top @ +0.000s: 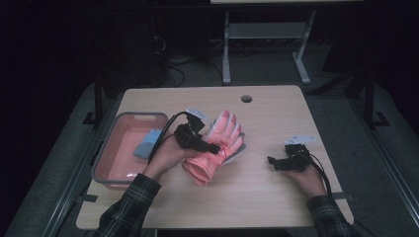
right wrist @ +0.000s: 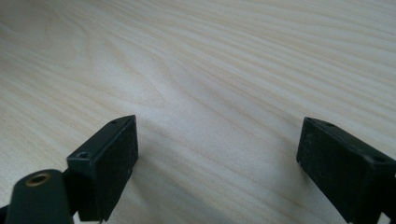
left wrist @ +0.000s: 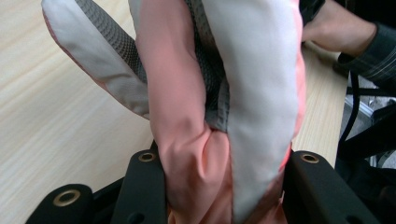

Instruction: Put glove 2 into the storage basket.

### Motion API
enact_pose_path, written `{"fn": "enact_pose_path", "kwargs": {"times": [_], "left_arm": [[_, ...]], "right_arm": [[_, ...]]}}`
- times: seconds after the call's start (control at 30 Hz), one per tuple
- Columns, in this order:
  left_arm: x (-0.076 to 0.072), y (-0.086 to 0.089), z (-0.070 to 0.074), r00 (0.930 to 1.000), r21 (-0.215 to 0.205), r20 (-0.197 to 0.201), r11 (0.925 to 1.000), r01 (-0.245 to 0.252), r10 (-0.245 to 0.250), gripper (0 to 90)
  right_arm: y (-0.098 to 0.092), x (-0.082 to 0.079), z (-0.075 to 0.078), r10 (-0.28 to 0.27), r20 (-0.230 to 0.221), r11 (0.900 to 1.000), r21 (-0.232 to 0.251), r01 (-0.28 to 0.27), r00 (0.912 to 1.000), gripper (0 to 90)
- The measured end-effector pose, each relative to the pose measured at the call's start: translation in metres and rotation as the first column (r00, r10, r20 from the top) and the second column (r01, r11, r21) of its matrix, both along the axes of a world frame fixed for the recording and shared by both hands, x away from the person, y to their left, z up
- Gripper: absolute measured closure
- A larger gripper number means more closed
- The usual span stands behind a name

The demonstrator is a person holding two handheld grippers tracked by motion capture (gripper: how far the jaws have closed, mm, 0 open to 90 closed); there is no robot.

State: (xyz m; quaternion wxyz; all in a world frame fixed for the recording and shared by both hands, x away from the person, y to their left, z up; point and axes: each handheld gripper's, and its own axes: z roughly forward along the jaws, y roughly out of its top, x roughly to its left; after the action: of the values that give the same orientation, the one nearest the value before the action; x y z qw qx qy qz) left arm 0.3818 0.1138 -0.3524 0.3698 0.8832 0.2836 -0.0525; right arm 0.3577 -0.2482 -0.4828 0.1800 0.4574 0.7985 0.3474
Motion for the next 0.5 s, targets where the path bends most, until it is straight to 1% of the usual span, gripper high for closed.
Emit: {"fn": "enact_pose_path", "kwargs": {"times": [0.1,0.17,0.23,0.3,0.37,0.47,0.5], "left_arm": [[0.002,0.008,0.008,0.9999,0.01,0.011,0.9999,-0.013,0.013,61.4],[0.003,0.016,0.014,0.9996,0.001,0.01,0.9996,-0.028,0.028,61.3],[0.004,0.024,0.019,0.9992,0.005,0.011,0.9992,-0.039,0.039,61.3],[0.005,0.032,0.024,0.9983,0.002,0.02,0.9985,-0.056,0.056,61.3],[0.006,0.04,0.027,0.997,-0.004,0.027,0.9974,-0.072,0.073,61.3],[0.008,0.055,0.032,0.9938,-0.014,0.024,0.994,-0.108,0.108,61.2],[0.008,0.055,0.032,0.9938,-0.014,0.024,0.994,-0.108,0.108,61.2]], "right_arm": [[0.0,0.0,0.0,0.0,0.0,1.0,0.0,0.0,1.0,12.1],[0.0,0.0,0.0,0.0,0.001,1.0,0.0,0.0,1.0,12.0],[0.0,0.0,0.0,0.0,0.001,1.0,0.0,0.0,1.0,12.0],[0.0,0.0,0.0,0.0,0.001,1.0,0.0,0.0,1.0,12.0],[0.0,0.0,0.0,0.0,0.001,1.0,0.0,0.0,1.0,12.1],[0.0,0.0,0.0,-0.001,0.001,1.0,0.0,0.001,1.0,12.1],[0.0,0.0,0.0,-0.001,0.001,1.0,0.0,0.001,1.0,12.1]]}}
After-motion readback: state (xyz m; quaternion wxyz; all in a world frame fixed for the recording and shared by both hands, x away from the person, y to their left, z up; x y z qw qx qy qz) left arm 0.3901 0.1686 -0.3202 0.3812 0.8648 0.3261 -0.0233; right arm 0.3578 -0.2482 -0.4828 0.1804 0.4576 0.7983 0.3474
